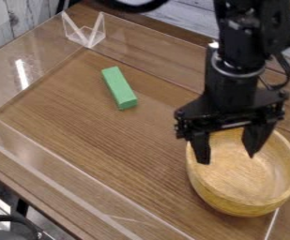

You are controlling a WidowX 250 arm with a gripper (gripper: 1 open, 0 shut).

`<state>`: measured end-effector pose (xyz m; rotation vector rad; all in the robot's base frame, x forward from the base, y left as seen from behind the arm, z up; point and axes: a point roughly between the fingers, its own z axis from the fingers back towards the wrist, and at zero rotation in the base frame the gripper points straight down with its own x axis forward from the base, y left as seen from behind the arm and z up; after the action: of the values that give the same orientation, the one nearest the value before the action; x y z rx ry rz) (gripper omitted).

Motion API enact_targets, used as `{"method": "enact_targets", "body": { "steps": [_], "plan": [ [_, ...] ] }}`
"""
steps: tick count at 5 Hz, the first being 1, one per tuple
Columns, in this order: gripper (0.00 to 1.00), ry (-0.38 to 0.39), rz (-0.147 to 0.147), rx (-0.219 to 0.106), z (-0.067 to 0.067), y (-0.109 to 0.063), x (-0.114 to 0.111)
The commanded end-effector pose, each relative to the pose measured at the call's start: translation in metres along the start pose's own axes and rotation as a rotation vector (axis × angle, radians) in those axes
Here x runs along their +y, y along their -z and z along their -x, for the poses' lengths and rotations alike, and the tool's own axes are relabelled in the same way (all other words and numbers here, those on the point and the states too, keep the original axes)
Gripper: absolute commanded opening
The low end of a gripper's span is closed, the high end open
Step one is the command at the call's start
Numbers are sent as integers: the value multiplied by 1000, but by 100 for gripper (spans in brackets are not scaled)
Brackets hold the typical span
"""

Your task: Put the green object in the brown bowl

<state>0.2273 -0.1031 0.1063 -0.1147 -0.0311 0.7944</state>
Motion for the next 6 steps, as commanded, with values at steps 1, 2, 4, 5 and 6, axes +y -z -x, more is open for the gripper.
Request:
{"method": "enact_targets", "body": {
  "steps": [1, 2, 4, 5, 6],
  "plan": [
    [100, -103, 71, -57, -20, -19, 3],
    [100, -224, 91, -97, -46, -24, 18],
    [100, -212, 117, -114, -92, -29, 35],
    [100, -212, 121, -122, -91, -31, 31],
    [100, -211, 122, -129, -89, -33, 27]
  ]
}}
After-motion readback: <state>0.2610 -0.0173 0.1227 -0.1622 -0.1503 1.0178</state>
